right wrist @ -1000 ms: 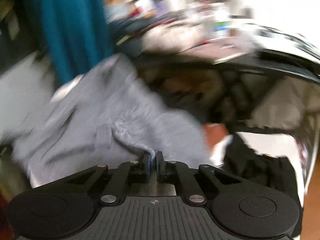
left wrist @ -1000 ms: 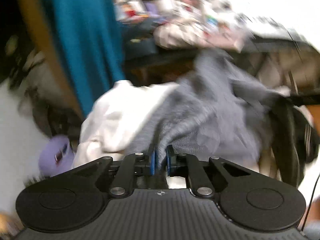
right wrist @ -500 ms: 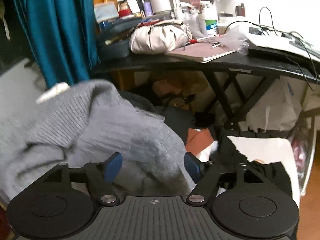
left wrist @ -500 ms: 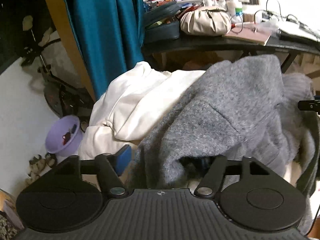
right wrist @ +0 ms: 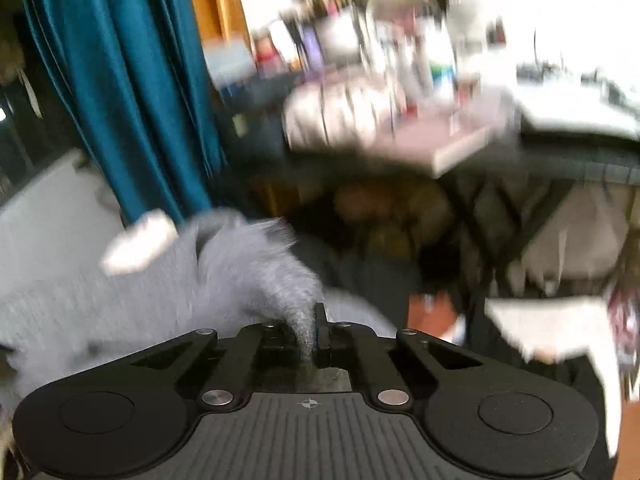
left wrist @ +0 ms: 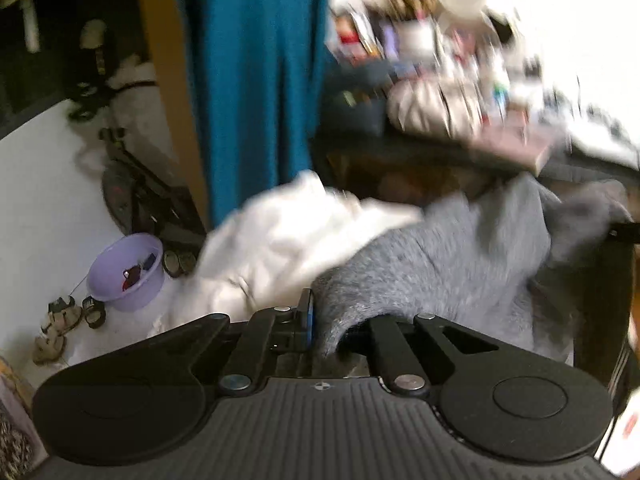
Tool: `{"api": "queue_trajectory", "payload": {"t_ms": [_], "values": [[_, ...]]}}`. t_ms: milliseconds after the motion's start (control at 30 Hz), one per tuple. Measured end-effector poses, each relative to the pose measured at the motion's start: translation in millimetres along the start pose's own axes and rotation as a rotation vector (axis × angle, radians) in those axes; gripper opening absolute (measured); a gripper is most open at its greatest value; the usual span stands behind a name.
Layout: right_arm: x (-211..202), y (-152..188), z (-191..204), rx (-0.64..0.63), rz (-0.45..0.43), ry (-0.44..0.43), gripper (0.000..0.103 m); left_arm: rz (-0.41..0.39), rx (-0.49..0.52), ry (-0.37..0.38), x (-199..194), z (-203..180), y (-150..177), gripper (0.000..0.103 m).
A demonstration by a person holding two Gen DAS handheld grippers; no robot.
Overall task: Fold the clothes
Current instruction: 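Lift the grey sweater off the pile with both grippers, then carry the held grey sweater with both grippers to the patterned table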
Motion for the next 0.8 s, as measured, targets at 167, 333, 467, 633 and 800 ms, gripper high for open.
{"api": "queue_trajectory", "payload": {"t_ms": [167, 333, 467, 633, 800], "values": [[-87.3, -67.2, 24.1, -0.024, -0.225, -0.052, 0.004, -0.191, -0.177, 0.039, -65.3, 22.8, -39.7, 0.007], [-177.1, -123.2, 45.3, -0.038, -0.42, -0.077, 0.004, -0.369, -0.191, 0.057, -119.8, 34.7, -78.6, 0.007], [-241.5, -147.3, 54.6, -0.045, -0.55, -0.065, 0.004, -0.505, -0.14, 0.109, -156.7, 32.3, -105.7, 0.007], [-305.2, -155.0, 47.3, -0.025, -0.624, 0.019, 0.004, -0.61, -0.087, 0.225, -182.1, 6.7, -130.1, 0.007], [-355.0, -137.4, 24.5, -0.019, -0.629, 0.121, 0.004, -0.637, -0.042, 0.326, -191.8, -40.0, -133.9, 0.007]]}}
Point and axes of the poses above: each gripper's, at about its wrist camera, not at the fingertips, and x roughly the way its jaws point, z to its left, y to its underside, the point moved 5 cm from there along x, roughly the way its jaws point, and after that the axes turned 4 degrees about z, right-handed, at the moved point
